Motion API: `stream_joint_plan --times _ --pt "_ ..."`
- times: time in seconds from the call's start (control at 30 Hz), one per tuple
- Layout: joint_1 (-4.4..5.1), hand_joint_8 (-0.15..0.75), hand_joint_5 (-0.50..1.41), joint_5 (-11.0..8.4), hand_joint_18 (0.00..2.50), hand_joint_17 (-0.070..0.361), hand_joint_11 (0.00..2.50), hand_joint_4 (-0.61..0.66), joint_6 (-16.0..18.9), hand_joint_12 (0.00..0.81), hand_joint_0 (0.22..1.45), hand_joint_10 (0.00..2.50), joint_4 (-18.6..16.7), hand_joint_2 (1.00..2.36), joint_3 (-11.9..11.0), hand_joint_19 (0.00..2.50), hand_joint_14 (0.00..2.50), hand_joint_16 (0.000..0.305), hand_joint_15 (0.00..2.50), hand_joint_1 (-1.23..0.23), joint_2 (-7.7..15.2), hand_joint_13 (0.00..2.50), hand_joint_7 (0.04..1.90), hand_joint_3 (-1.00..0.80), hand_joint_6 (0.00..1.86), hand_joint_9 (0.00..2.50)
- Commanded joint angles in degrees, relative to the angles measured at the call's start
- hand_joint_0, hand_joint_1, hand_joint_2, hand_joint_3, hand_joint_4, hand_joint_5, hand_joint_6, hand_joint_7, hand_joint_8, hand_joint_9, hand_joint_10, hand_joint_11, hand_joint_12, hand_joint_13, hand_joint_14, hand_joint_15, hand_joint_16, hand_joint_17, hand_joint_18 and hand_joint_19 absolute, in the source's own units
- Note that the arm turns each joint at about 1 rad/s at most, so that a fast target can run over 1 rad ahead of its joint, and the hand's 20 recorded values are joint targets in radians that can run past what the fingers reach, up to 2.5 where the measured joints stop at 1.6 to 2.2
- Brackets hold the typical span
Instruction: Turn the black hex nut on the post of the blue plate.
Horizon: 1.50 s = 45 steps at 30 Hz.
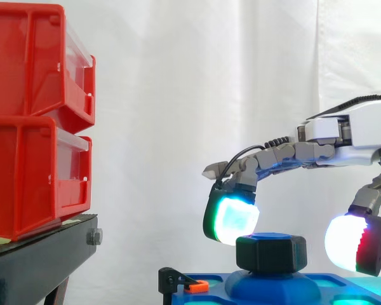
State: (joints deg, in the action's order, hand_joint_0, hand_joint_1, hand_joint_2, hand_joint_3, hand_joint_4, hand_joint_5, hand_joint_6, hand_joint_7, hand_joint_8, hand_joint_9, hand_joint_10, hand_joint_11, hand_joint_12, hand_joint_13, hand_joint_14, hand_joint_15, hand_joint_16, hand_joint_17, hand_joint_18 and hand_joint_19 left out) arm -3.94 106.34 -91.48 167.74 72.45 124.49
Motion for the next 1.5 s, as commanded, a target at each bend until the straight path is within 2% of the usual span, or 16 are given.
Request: stream_joint_plan --times 0.0,1.13,1.47 --pt "-0.01 0.062 -0.09 0.0 0.2 0.101 0.27 0.45 -0.81 0.287 0.39 0.48 0.83 1.0 0.06 0.23 0.0 0.045 0.02 -0.57 -0.21 0.1 1.1 -0.5 0.5 0.14" --pt "-0.19 0.055 -0.09 0.0 0.21 0.099 0.25 0.45 -1.16 0.284 0.39 0.52 2.94 1.0 0.06 0.22 0.0 0.044 0.03 -0.56 -1.09 0.1 1.1 -0.5 0.5 0.13" --pt "-0.45 0.055 -0.1 -0.08 0.2 0.099 0.25 0.44 -2.39 0.283 0.39 0.52 3.12 1.0 0.06 0.23 0.0 0.044 0.03 -0.56 -1.17 0.1 1.11 -0.5 0.5 0.13"
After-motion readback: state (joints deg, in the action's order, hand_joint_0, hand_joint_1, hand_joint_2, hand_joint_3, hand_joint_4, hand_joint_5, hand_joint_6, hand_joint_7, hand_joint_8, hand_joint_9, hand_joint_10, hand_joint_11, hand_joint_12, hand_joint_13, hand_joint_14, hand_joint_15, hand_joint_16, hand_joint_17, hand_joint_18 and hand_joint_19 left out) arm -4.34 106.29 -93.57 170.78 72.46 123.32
